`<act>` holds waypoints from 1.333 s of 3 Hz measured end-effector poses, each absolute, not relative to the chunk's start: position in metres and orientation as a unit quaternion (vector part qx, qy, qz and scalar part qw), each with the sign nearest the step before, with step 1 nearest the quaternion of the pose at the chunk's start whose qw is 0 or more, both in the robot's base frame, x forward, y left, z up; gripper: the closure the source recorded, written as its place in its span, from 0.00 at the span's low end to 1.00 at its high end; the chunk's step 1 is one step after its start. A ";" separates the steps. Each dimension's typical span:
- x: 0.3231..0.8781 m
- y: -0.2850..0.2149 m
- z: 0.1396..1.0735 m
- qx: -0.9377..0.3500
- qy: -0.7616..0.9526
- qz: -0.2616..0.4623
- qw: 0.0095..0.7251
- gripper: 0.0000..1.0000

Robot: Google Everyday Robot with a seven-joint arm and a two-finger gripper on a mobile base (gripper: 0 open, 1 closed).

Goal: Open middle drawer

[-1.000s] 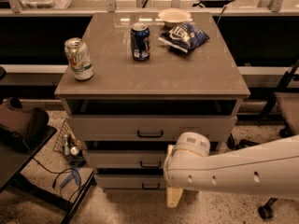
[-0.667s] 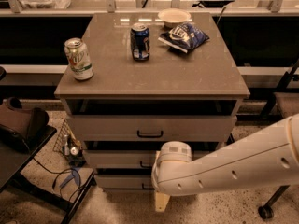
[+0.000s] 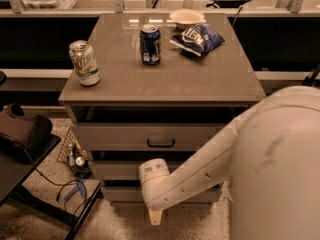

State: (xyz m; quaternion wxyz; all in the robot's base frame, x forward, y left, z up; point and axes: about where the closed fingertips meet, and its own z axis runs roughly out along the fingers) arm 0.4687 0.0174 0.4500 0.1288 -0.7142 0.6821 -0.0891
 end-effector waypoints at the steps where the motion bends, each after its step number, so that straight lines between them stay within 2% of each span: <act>1: 0.487 0.032 0.381 -0.714 0.686 -0.087 0.107 0.00; 3: 0.486 0.018 0.370 -0.697 0.704 -0.087 0.102 0.00; 4: 0.490 0.001 0.359 -0.685 0.718 -0.077 0.096 0.16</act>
Offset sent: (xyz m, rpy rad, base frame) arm 0.0257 0.0135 -0.0963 -0.0182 0.0604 -0.0414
